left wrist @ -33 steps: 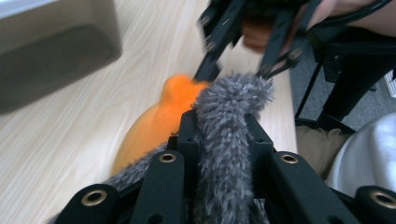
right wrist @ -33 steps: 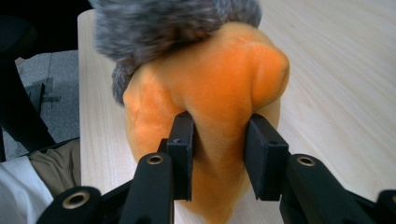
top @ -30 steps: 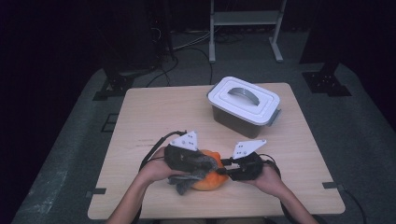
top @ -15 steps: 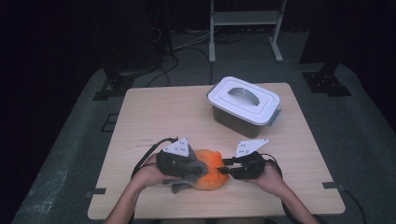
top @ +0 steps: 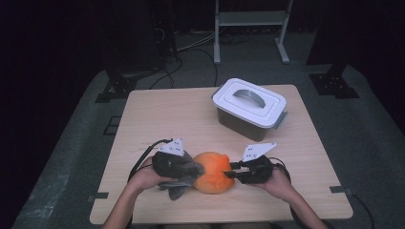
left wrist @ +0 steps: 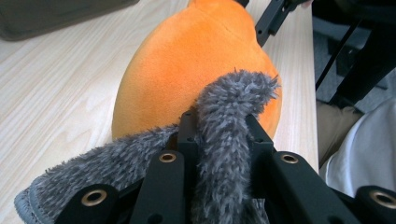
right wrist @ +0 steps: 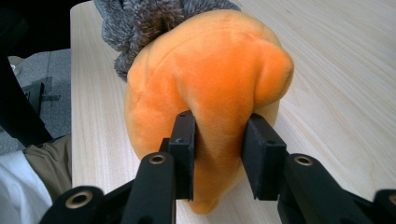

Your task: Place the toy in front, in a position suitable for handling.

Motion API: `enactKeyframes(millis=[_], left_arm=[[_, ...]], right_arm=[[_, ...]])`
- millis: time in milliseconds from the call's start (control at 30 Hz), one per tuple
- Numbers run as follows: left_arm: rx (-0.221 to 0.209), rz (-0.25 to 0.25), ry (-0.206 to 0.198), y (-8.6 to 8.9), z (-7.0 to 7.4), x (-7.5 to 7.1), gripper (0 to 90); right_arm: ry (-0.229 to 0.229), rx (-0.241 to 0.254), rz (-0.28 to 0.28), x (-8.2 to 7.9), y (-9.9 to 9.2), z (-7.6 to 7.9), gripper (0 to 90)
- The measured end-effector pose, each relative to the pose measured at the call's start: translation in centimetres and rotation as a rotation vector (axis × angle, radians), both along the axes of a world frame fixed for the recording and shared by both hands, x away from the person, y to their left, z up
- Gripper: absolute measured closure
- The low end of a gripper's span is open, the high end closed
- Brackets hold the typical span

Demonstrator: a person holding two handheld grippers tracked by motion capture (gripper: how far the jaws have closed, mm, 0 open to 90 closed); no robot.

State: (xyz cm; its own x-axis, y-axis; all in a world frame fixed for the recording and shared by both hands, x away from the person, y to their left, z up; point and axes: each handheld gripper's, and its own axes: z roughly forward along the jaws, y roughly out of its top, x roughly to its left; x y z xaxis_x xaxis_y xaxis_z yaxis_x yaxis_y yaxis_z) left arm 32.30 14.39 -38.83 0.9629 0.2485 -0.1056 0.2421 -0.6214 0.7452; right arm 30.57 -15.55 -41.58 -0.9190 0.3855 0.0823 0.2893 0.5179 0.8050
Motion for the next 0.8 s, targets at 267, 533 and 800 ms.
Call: enactKeyframes(millis=[267,533,800], left_arm=[[-0.002,-0.046,0.026,-0.7,-0.5,-0.5,73.8],[0.0,-0.097,0.029,-1.9,-0.4,-1.4,73.6],[-0.09,-0.081,0.01,-2.0,1.9,-0.3,73.7]], right_arm=[[0.055,0.034,0.018,0.4,-0.3,0.2,38.2],[0.041,0.004,0.02,0.3,0.6,0.3,35.5],[-0.039,0.005,0.064,-0.6,0.3,0.1,46.3]])
